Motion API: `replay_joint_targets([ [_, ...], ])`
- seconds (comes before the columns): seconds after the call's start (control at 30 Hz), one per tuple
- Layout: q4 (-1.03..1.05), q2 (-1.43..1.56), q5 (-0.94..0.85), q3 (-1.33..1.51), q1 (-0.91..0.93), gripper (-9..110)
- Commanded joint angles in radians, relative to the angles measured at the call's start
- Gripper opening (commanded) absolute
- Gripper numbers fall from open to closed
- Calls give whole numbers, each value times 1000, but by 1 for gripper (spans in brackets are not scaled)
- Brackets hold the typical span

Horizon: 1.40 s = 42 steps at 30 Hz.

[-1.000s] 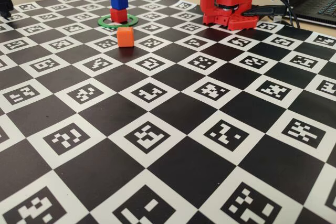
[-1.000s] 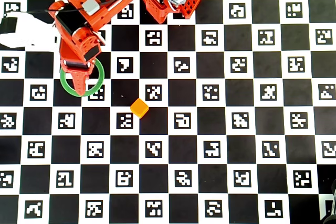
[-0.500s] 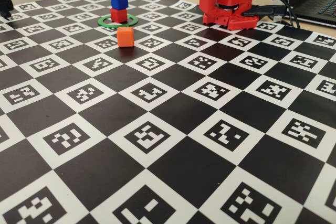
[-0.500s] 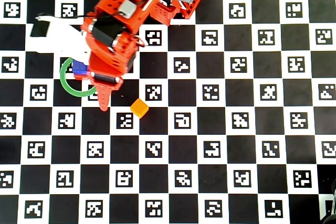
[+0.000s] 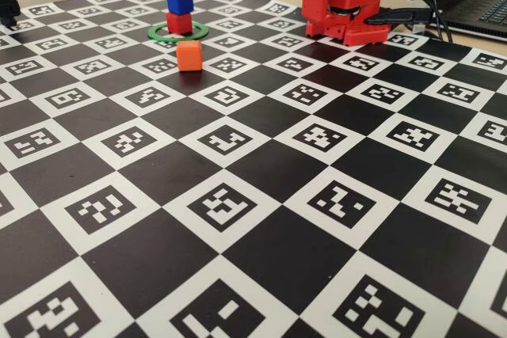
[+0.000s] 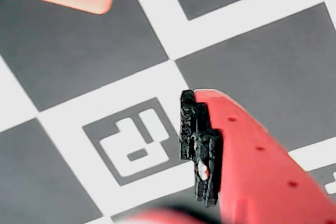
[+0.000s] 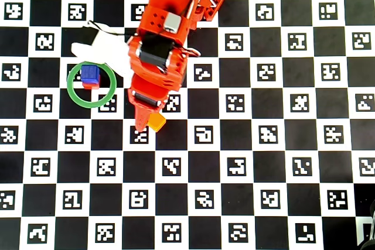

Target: Grab the red cube then put it in the green circle then put the blue cube on top and finally the orange cube on top

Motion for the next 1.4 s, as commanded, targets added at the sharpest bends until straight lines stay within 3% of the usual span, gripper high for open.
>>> replay_joint_targets([
  [0.0,-37,6,43,3,-14,43],
  [0.43,-307,-69,66,193,5,43],
  [1.37,-546,-238,129,295,8,40],
])
